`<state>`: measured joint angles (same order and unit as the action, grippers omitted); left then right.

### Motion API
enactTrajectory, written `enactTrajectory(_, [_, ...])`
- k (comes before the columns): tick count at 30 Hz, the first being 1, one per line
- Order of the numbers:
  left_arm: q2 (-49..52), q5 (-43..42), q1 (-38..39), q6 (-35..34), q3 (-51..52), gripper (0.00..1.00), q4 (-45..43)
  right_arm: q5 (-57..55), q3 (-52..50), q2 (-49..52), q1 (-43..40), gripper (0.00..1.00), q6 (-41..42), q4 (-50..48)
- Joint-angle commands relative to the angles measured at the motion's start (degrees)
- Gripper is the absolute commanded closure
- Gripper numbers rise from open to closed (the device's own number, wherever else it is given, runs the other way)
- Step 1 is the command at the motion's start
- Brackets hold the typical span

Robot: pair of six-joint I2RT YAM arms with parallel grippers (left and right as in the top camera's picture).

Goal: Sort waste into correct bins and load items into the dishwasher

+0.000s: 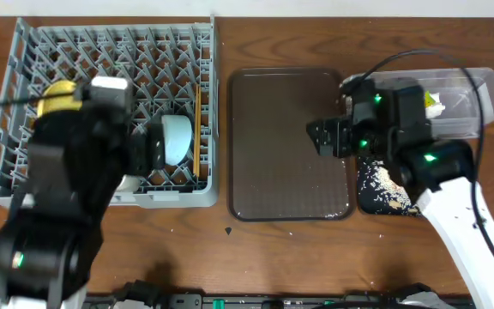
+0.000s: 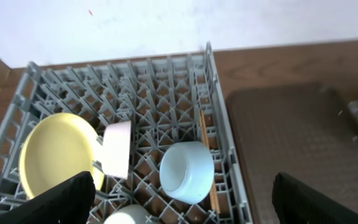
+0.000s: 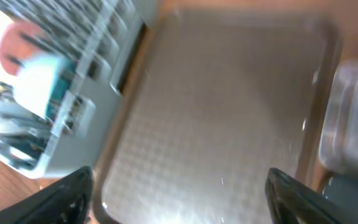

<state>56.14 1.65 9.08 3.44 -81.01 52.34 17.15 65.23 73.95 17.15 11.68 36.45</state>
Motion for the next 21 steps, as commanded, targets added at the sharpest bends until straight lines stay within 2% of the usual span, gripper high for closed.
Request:
enactTrajectory(1, [-3.17, 0.04, 0.07, -2.69, -0.22, 0.08, 0.61, 0.33, 2.23, -4.07, 1.16, 0.01, -1.09, -1.05])
enactTrajectory(5, [-4.68, 0.04, 0.07, -2.69, -0.22, 0.08, 0.63, 0.5, 2.23, -5.11, 1.7, 0.01, 1.38, -2.49])
enactTrajectory(9, [-4.59, 0.04, 0.07, -2.69, -0.22, 0.08, 0.66, 3.02, 2.21, -4.9, 1.73, 0.01, 7.3, -2.29])
enactTrajectory(12, [-4.42, 0.04, 0.07, -2.69, -0.22, 0.08, 0.81, 2.97, 2.21, -4.9, 1.73, 0.01, 7.98, -2.27])
enactTrajectory(15, [-4.42, 0.04, 0.07, -2.69, -0.22, 0.08, 0.83, 2.23, 2.21, -5.07, 1.14, 0.01, 2.84, 1.6])
enactTrajectory(21, [-4.42, 0.04, 0.07, -2.69, -0.22, 0.08, 0.83, 2.75, 2.43, -11.89, -1.53, 0.01, -7.3, 0.26])
